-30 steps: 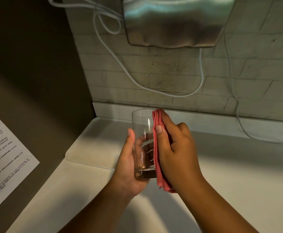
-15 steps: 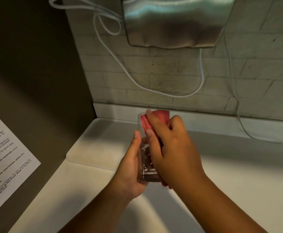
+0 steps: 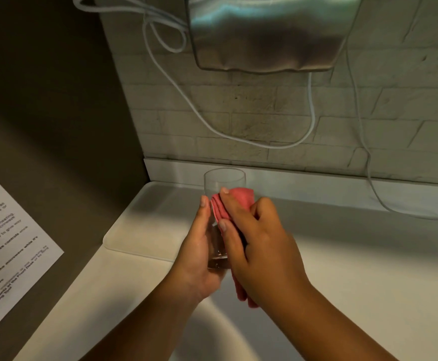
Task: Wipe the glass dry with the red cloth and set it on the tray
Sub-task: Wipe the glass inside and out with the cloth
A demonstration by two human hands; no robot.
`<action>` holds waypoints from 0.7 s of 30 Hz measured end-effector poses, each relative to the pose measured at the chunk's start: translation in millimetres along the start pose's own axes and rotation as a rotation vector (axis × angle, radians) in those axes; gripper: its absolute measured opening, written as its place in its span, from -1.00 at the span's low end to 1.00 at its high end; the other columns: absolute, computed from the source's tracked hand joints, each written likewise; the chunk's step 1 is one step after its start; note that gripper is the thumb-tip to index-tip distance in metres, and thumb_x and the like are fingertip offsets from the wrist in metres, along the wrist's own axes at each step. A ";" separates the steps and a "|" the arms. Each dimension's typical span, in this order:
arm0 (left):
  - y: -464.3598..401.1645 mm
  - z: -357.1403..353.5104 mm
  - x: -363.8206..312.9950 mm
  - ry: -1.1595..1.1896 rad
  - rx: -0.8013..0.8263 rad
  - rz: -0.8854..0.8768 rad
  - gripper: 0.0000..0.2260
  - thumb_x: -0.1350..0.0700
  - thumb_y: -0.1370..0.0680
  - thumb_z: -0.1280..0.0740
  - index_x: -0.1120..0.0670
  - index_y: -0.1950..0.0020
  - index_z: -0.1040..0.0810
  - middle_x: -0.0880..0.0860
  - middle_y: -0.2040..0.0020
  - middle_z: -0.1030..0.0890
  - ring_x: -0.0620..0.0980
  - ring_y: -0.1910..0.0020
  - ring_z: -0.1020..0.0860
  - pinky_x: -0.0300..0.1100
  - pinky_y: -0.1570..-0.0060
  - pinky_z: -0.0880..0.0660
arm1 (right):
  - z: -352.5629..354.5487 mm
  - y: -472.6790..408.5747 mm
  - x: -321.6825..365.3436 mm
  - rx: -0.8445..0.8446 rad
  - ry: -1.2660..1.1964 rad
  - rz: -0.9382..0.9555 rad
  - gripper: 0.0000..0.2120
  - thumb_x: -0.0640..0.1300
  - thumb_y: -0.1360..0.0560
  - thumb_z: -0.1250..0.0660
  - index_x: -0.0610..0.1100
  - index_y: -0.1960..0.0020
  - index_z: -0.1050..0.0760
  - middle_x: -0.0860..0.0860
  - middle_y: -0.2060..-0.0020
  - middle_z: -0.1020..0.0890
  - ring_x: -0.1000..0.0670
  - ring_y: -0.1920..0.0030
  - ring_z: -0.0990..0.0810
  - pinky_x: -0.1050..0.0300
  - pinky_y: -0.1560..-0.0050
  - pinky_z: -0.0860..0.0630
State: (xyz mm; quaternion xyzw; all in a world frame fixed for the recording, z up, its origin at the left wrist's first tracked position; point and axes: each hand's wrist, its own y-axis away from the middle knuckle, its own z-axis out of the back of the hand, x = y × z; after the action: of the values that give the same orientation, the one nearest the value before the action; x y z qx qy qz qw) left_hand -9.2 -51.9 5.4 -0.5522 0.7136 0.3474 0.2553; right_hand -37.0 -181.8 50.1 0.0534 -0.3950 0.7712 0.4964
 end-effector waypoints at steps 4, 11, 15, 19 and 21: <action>-0.8 -1.6 2.8 -0.009 0.014 -0.013 -0.40 -0.41 -0.54 -0.27 -0.02 -0.30 -0.75 0.17 -0.30 -0.75 0.15 -0.29 -0.72 0.02 -0.09 -0.70 | 0.4 -20.1 -3.0 -0.050 -0.005 -0.004 -0.53 0.19 -0.63 -0.07 0.24 -0.53 -0.26 0.09 -0.02 -0.38 0.08 0.15 -0.52 0.22 0.21 -0.58; -2.2 2.5 -0.1 0.026 -0.004 -0.073 -0.42 -0.39 -0.42 -0.45 0.04 -0.16 -0.77 0.23 -0.16 -0.77 0.20 -0.13 -0.76 0.14 -0.05 -0.69 | -14.7 -36.9 -25.6 -0.139 -0.430 -0.217 -0.62 0.11 -0.66 -0.16 0.26 -0.47 -0.37 0.05 0.08 -0.50 0.15 0.12 -0.57 0.39 0.20 -0.50; -1.8 4.6 -11.2 0.043 -0.035 -0.068 -0.19 -0.40 -0.47 -0.41 0.17 -0.50 -0.56 0.26 -0.27 -0.70 0.24 -0.27 -0.68 0.18 -0.30 -0.59 | -25.9 -13.9 -18.4 -0.075 -0.495 -0.187 -0.62 0.18 -0.63 -0.12 0.47 -0.41 -0.29 0.13 0.04 -0.46 0.22 0.02 -0.54 0.37 0.11 -0.54; -4.5 12.7 -12.8 0.005 -0.056 -0.030 -0.23 -0.43 -0.54 -0.31 0.17 -0.46 -0.61 0.32 -0.38 -0.66 0.26 -0.37 -0.65 0.15 -0.31 -0.61 | -26.0 3.9 -10.7 -0.017 -0.187 -0.025 -0.52 0.21 -0.63 -0.05 0.41 -0.53 -0.10 0.17 0.05 -0.34 0.17 0.16 -0.50 0.32 0.24 -0.55; -3.9 16.3 -8.3 -0.012 -0.035 0.004 -0.29 -0.44 -0.57 -0.27 0.11 -0.41 -0.67 0.25 -0.35 -0.71 0.21 -0.35 -0.68 0.06 -0.21 -0.65 | -22.1 -1.0 -8.7 -0.006 -0.071 0.011 -0.52 0.22 -0.64 -0.03 0.29 -0.56 -0.14 0.14 0.02 -0.33 0.15 0.21 -0.48 0.29 0.29 -0.54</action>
State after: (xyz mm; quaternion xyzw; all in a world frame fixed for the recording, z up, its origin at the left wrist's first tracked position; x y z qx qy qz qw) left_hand -3.6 -34.8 0.6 -0.5531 0.7069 0.3638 0.2492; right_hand -25.0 -173.3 31.4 0.0769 -0.4150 0.7704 0.4779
